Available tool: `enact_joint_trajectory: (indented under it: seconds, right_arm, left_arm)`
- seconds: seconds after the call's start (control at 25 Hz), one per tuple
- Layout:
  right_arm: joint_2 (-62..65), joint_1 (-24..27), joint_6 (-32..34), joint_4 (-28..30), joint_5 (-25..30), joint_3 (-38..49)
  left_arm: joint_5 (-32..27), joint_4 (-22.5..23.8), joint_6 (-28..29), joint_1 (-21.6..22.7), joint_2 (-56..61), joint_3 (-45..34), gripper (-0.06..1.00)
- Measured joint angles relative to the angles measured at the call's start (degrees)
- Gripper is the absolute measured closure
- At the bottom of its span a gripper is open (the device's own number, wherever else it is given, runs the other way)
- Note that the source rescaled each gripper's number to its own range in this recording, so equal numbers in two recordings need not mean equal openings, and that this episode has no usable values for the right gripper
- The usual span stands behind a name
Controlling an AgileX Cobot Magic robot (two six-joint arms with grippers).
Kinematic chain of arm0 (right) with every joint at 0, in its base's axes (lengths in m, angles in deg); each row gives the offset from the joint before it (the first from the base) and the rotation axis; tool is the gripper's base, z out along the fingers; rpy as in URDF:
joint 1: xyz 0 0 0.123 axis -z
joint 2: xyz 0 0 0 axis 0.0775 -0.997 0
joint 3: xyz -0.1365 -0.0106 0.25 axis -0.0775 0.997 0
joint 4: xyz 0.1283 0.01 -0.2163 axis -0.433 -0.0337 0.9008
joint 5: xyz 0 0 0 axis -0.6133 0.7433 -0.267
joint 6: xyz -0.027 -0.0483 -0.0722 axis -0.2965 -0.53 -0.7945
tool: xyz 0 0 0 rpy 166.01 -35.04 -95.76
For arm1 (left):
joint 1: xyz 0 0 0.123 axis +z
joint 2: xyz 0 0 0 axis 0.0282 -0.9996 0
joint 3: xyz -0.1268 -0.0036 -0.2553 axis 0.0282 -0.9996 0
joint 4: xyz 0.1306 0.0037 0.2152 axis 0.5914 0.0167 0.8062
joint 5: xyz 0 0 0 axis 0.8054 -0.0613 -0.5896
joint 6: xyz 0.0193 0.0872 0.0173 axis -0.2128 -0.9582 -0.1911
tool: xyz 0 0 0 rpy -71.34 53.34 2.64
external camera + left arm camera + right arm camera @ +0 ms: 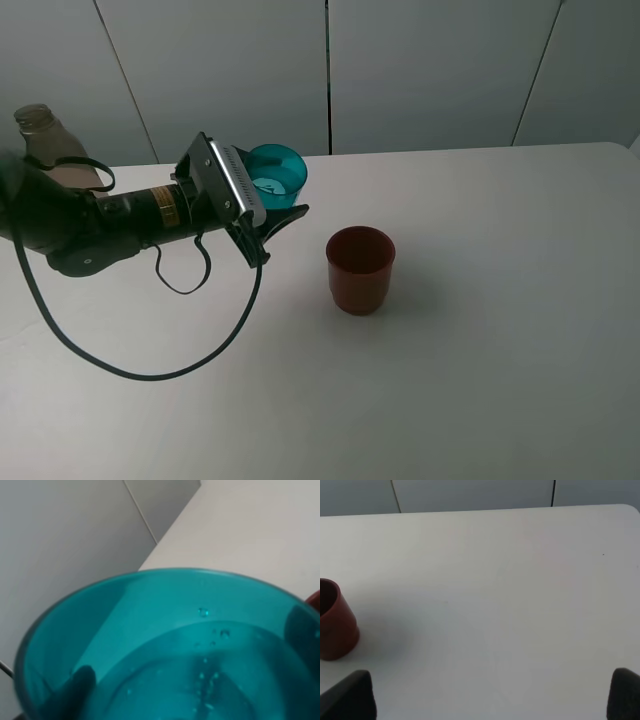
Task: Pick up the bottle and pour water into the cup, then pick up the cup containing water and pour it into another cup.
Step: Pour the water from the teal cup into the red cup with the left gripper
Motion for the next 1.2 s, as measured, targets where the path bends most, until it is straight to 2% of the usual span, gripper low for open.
enact_joint_trajectory:
  seconds: [0.16,0.48,0.84,1.2]
  right_arm:
    - [0.0,0.0,0.0,0.0,0.0,0.0]
    - [0.0,0.0,0.0,0.0,0.0,0.0]
    - [0.0,0.0,0.1,0.0,0.0,0.0]
    - [0.0,0.0,0.0,0.0,0.0,0.0]
  left_arm:
    - [-1.2,-0.3,-0.9,-1.6,0.1,0.0,0.90]
    - [-8.0,-1.1,-3.4,-4.3,3.3,1.1,0.90]
    - [-12.6,-1.5,-7.2,-4.8,5.4,1.2,0.90]
    - [-18.0,-1.6,-8.4,-6.1,6.0,2.6,0.90]
